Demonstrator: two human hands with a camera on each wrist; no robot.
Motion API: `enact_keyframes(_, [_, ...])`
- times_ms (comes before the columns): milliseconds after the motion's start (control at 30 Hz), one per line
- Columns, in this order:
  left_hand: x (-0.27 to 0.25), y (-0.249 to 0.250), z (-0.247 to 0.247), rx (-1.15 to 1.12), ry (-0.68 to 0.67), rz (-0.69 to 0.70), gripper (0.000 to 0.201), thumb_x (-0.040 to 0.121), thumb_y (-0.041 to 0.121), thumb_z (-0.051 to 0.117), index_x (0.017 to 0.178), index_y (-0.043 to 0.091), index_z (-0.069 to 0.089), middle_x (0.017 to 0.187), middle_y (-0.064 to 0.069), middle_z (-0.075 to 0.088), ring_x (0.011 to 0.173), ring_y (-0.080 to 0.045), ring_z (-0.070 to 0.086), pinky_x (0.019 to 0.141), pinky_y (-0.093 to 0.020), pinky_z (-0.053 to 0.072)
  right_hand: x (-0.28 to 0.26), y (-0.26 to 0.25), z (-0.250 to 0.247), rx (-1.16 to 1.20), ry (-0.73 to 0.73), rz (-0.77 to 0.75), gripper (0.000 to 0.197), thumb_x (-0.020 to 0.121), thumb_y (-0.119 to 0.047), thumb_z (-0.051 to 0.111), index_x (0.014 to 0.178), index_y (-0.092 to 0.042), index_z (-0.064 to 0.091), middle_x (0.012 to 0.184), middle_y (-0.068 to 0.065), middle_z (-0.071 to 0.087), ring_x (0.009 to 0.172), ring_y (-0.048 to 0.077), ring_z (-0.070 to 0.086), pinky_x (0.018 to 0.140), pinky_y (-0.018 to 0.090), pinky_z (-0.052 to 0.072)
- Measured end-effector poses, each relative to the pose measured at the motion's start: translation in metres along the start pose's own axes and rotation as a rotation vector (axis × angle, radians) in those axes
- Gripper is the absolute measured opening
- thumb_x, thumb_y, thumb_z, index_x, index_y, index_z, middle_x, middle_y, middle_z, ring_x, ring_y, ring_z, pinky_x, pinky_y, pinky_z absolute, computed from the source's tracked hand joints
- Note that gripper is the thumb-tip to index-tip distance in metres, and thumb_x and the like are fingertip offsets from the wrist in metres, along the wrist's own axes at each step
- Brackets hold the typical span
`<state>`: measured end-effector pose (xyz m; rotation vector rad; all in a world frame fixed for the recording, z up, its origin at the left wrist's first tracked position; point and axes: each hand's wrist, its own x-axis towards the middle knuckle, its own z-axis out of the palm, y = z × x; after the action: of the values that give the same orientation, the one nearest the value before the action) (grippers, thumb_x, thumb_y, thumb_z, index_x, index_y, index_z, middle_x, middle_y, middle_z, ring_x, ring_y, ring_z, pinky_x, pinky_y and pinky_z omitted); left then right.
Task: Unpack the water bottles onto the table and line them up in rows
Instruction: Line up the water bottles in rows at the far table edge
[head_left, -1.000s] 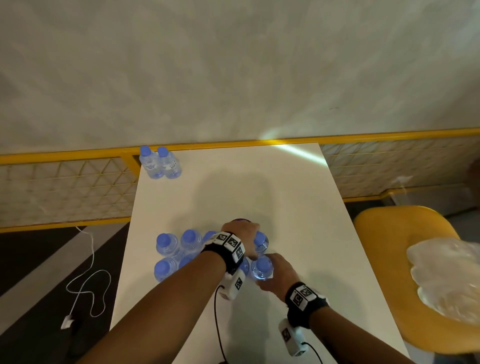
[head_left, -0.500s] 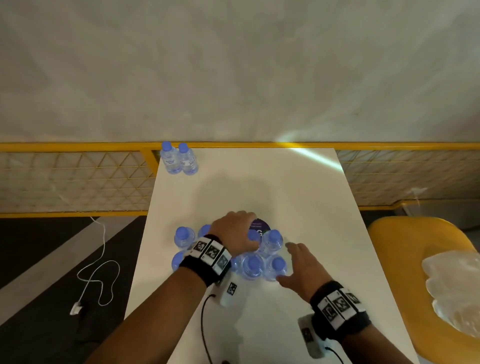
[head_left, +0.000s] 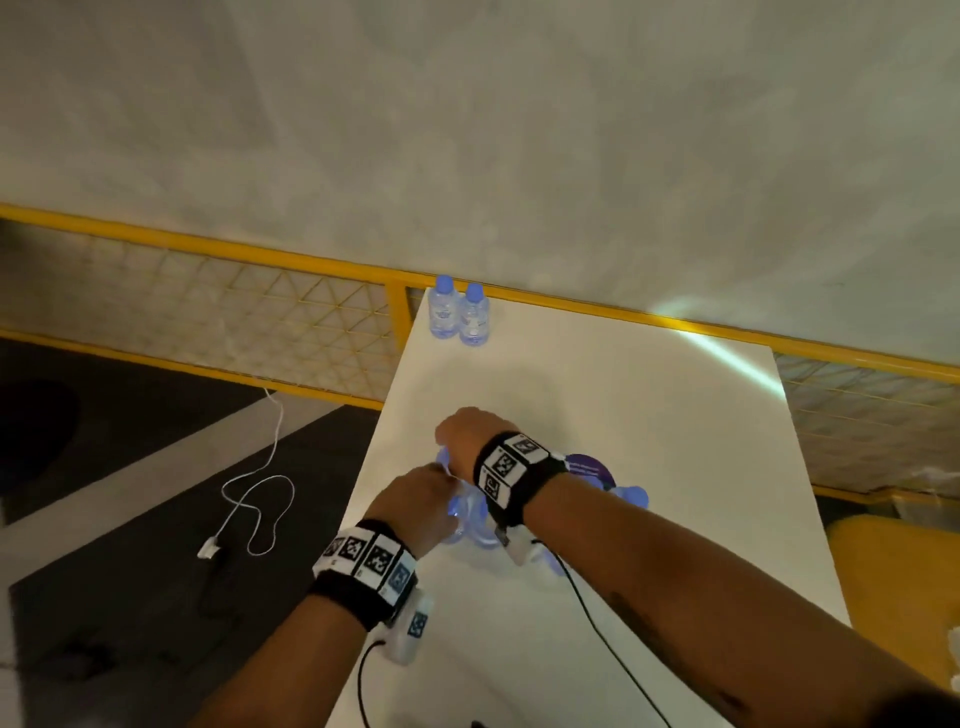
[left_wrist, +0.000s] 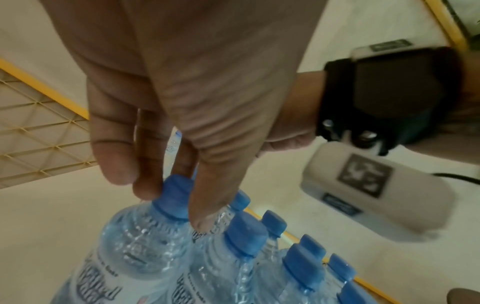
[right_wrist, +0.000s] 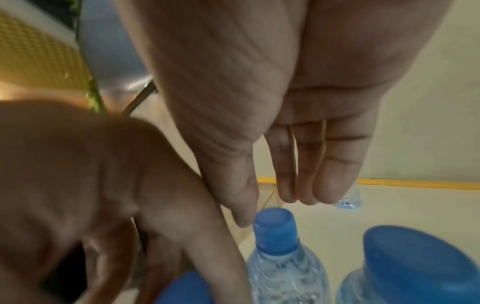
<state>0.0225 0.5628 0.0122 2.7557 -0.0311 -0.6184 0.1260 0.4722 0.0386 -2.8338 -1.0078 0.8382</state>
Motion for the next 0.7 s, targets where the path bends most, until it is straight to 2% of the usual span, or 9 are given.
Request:
enact_keyframes(133, [0.003, -0.006, 0.003, -0.001, 0.016, 0.018, 0.026, 0.09, 0.021, 0.062, 0.114, 0.014, 0.069, 0.115, -0.01, 0.066, 0.105, -0.028, 0.067, 0.091, -0.037, 0.056, 0.03, -0.006, 0.01, -0.116, -0.029, -0.002, 0.025, 0.079, -0.018, 0.074, 0.101, -0.009, 0.068, 0.108, 0.015, 0.067, 0.093, 0.036, 0.068, 0.081, 0.039, 0.056])
enact_keyframes(200, [0.006, -0.013, 0.007, -0.034, 0.033, 0.006, 0.034, 0.089, 0.024, 0.063, 0.121, 0.015, 0.068, 0.117, -0.008, 0.065, 0.106, -0.028, 0.066, 0.092, -0.038, 0.055, 0.041, -0.008, 0.011, -0.122, -0.102, 0.032, 0.028, 0.079, -0.023, 0.077, 0.098, -0.004, 0.069, 0.106, 0.017, 0.067, 0.091, 0.036, 0.069, 0.076, 0.036, 0.056])
enact_keyframes(267, [0.008, -0.018, 0.009, -0.069, 0.036, 0.011, 0.04, 0.087, 0.026, 0.065, 0.126, 0.016, 0.066, 0.118, -0.008, 0.063, 0.106, -0.029, 0.065, 0.091, -0.037, 0.055, 0.051, -0.008, 0.014, -0.123, -0.158, 0.054, 0.032, 0.079, -0.022, 0.078, 0.101, -0.001, 0.067, 0.11, 0.017, 0.065, 0.096, 0.035, 0.068, 0.079, 0.033, 0.055])
enact_keyframes(333, [0.009, -0.022, 0.007, -0.09, 0.041, 0.02, 0.037, 0.086, 0.025, 0.065, 0.122, 0.014, 0.067, 0.114, -0.007, 0.062, 0.101, -0.029, 0.065, 0.086, -0.035, 0.054, 0.057, -0.006, 0.017, -0.119, -0.175, 0.067, 0.032, 0.08, -0.018, 0.078, 0.104, 0.0, 0.066, 0.113, 0.017, 0.064, 0.099, 0.034, 0.067, 0.084, 0.032, 0.054])
enact_keyframes(500, [0.024, -0.046, -0.015, -0.175, 0.104, 0.018, 0.018, 0.08, 0.025, 0.067, 0.094, 0.014, 0.071, 0.091, -0.002, 0.056, 0.087, -0.028, 0.066, 0.077, -0.033, 0.055, 0.067, 0.011, 0.01, -0.147, -0.092, 0.058, 0.031, 0.079, -0.024, 0.076, 0.103, -0.007, 0.066, 0.111, 0.013, 0.067, 0.098, 0.031, 0.068, 0.079, 0.031, 0.052])
enact_keyframes(600, [0.051, -0.062, -0.041, -0.136, 0.153, 0.036, 0.021, 0.082, 0.027, 0.068, 0.096, 0.012, 0.073, 0.088, 0.001, 0.051, 0.084, -0.025, 0.062, 0.072, -0.032, 0.049, 0.076, 0.031, -0.006, -0.071, 0.005, 0.1, 0.038, 0.082, -0.023, 0.074, 0.118, -0.01, 0.066, 0.118, 0.013, 0.065, 0.107, 0.032, 0.065, 0.089, 0.035, 0.054])
enact_keyframes(700, [0.088, -0.074, -0.066, -0.124, 0.234, 0.036, 0.022, 0.086, 0.025, 0.069, 0.102, 0.01, 0.072, 0.09, 0.001, 0.047, 0.089, -0.025, 0.058, 0.073, -0.029, 0.038, 0.089, 0.05, -0.029, 0.002, 0.104, 0.134, 0.037, 0.086, -0.025, 0.07, 0.12, -0.013, 0.066, 0.12, 0.011, 0.065, 0.111, 0.031, 0.062, 0.095, 0.036, 0.052])
